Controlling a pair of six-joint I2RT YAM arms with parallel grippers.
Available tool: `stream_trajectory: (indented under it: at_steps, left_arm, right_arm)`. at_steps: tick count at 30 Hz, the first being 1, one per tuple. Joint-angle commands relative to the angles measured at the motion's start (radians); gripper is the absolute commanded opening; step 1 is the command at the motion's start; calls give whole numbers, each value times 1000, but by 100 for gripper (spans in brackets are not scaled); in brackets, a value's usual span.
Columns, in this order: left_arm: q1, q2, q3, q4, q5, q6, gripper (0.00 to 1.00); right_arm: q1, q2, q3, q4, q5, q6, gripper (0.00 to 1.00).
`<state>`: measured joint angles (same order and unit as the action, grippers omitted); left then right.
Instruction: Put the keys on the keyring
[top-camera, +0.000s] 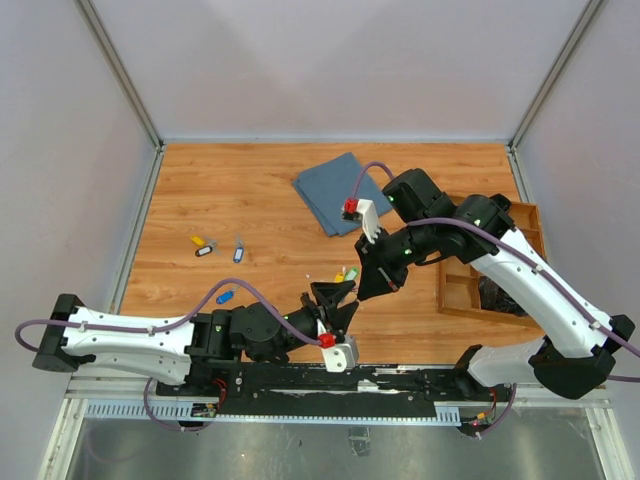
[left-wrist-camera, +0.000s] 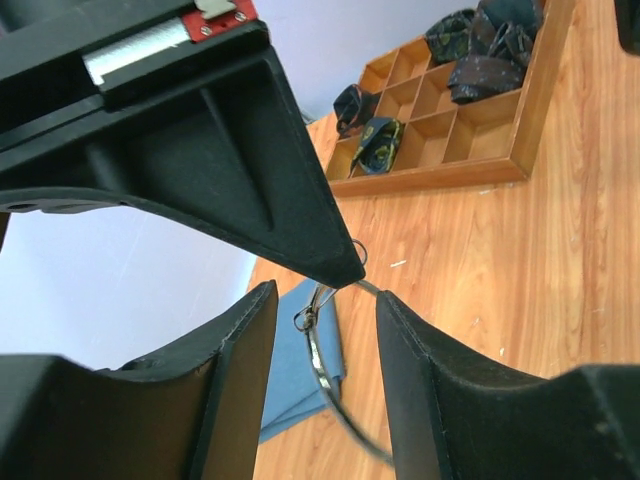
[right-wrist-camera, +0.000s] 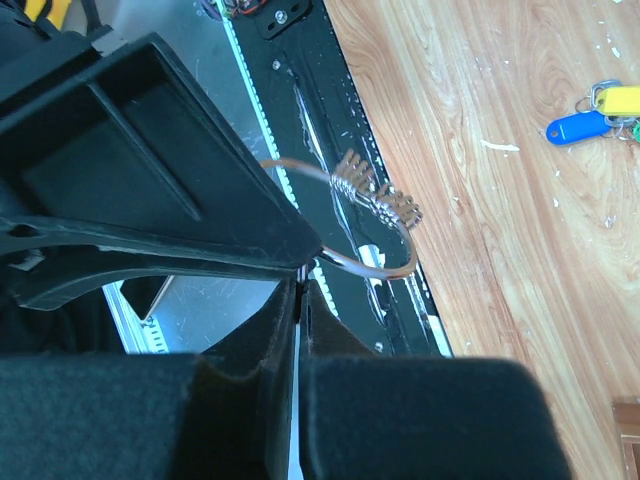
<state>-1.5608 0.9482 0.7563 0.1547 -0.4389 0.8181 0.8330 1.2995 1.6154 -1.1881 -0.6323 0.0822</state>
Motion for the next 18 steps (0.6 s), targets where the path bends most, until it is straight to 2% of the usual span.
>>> stream_trajectory:
  at_steps: [1, 6, 14, 18]
  left_arm:
    - [-19, 15, 20, 1, -57, 83, 48]
    - [-23, 23, 12, 21, -89, 123, 45]
    - [-24, 39, 14, 74, -99, 161, 26]
    - [-25, 44, 18, 89, -92, 164, 11]
  right_arm:
    - [-2, -21, 43, -24, -36, 19, 1]
    - [-3, -23, 39, -27, -44, 18, 1]
    - [-3, -30, 16, -7, -50, 21, 2]
    - [-3, -41, 6, 12, -41, 26, 3]
